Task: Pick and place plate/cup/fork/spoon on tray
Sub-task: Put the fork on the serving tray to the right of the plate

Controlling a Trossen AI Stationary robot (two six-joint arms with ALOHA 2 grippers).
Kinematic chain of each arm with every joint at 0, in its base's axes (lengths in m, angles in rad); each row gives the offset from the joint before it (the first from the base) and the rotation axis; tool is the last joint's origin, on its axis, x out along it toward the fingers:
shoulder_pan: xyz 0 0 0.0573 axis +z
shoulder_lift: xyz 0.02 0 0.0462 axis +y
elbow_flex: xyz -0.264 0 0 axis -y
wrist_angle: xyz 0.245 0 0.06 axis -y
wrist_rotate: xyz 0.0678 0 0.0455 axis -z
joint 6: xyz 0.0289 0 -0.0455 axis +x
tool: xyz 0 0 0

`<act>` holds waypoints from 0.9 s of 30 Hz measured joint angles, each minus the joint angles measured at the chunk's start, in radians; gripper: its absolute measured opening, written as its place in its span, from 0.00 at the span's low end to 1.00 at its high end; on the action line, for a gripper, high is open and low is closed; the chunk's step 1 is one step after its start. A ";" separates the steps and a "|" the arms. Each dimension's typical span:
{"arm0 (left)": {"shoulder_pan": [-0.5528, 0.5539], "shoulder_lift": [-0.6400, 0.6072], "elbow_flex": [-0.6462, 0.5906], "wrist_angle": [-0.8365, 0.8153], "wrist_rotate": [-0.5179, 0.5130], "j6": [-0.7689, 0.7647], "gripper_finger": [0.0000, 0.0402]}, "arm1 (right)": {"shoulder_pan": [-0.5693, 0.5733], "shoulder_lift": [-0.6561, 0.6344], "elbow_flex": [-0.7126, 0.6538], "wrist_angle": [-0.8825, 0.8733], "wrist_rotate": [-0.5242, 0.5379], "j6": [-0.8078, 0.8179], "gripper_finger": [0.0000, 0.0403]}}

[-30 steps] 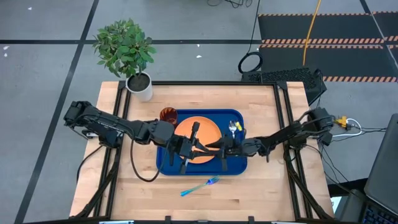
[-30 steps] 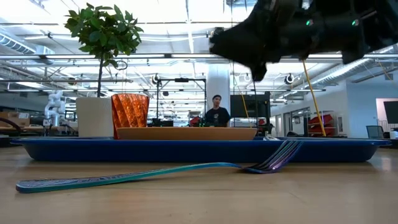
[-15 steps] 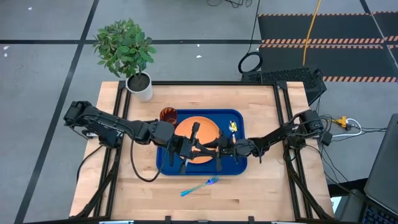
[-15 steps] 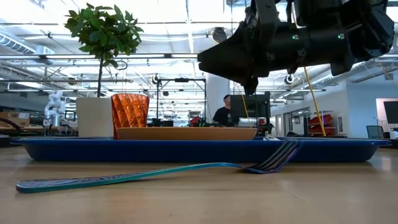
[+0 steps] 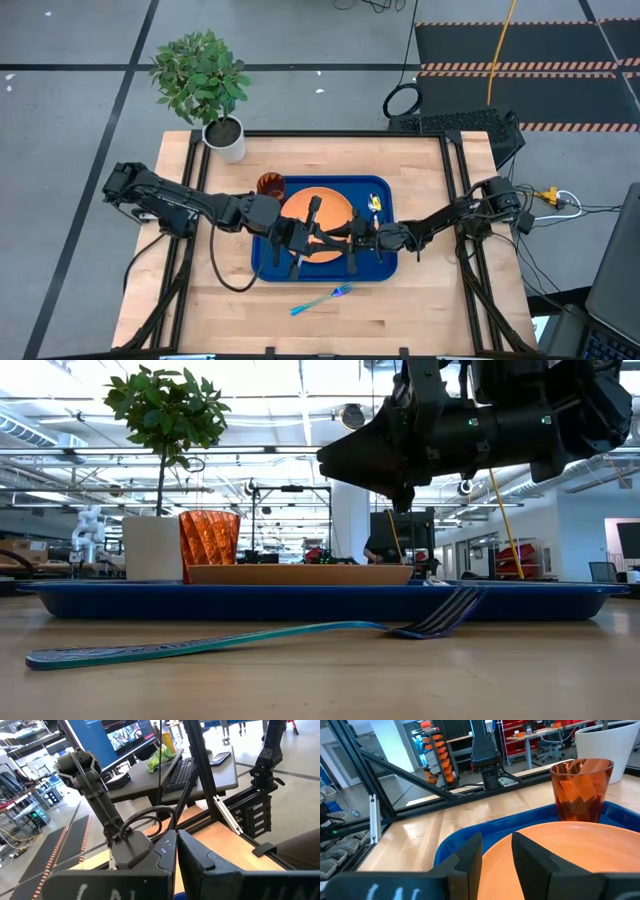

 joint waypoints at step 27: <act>0.000 -0.001 0.000 0.022 -0.001 0.000 0.05 | 0.000 0.000 -0.001 0.002 0.000 -0.018 0.25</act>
